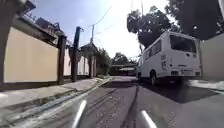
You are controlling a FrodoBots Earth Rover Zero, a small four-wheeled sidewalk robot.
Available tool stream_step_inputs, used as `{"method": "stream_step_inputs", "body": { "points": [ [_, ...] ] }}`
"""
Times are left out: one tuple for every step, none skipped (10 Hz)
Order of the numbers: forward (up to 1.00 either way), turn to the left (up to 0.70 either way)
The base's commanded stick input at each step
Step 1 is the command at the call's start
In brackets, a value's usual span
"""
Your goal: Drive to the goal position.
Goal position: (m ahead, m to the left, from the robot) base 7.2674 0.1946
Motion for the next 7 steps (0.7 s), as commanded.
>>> {"method": "stream_step_inputs", "body": {
  "points": [
    [1.00, 0.00],
    [1.00, 0.00],
    [1.00, 0.00],
    [1.00, 0.00],
    [1.00, 0.00],
    [1.00, 0.00],
    [1.00, 0.00]
  ]
}}
